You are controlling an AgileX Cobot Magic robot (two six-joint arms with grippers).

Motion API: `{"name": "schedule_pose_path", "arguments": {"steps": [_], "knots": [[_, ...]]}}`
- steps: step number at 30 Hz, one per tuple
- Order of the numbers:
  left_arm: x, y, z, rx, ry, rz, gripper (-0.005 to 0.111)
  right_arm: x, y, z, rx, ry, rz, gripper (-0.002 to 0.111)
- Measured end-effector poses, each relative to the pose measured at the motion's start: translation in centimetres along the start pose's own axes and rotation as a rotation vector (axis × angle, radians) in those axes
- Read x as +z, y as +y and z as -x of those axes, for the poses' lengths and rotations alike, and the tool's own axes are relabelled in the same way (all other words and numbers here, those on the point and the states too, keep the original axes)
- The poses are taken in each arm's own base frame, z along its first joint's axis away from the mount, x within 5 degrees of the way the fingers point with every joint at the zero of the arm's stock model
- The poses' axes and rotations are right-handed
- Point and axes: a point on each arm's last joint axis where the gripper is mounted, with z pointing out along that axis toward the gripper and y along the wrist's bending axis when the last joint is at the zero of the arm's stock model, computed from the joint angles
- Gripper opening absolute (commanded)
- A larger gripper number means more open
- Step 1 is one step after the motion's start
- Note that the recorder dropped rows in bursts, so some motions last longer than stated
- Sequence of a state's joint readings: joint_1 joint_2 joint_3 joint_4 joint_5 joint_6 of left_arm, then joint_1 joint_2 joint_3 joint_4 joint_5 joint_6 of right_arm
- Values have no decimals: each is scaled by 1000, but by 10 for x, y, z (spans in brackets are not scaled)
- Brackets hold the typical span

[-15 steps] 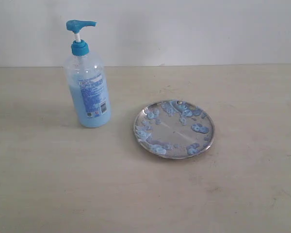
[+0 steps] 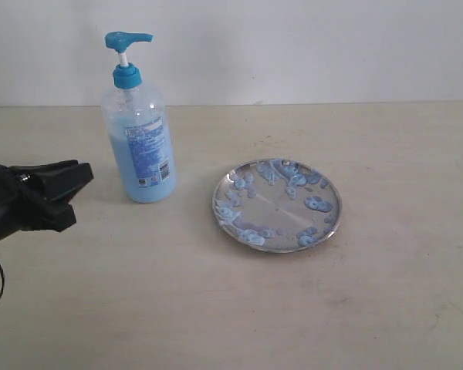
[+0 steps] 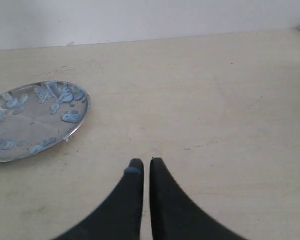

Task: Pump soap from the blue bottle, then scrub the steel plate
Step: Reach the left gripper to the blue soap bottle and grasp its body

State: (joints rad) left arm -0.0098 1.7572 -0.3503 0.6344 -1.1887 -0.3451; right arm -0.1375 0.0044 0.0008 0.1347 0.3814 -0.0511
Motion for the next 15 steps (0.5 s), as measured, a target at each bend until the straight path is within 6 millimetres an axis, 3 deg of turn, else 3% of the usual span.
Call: {"name": "schedule_pose_path", "arguments": {"steps": [1,3,15], "knots": [[1,-1,-2,28,10,-14,79,0,0,0,0,0,0,1],[4,0,-3,73,13,-30,107,0,0,0,0,0,0,1],[23,14,21,177,-98,5,108,0,0,0,0,0,0,1]]}}
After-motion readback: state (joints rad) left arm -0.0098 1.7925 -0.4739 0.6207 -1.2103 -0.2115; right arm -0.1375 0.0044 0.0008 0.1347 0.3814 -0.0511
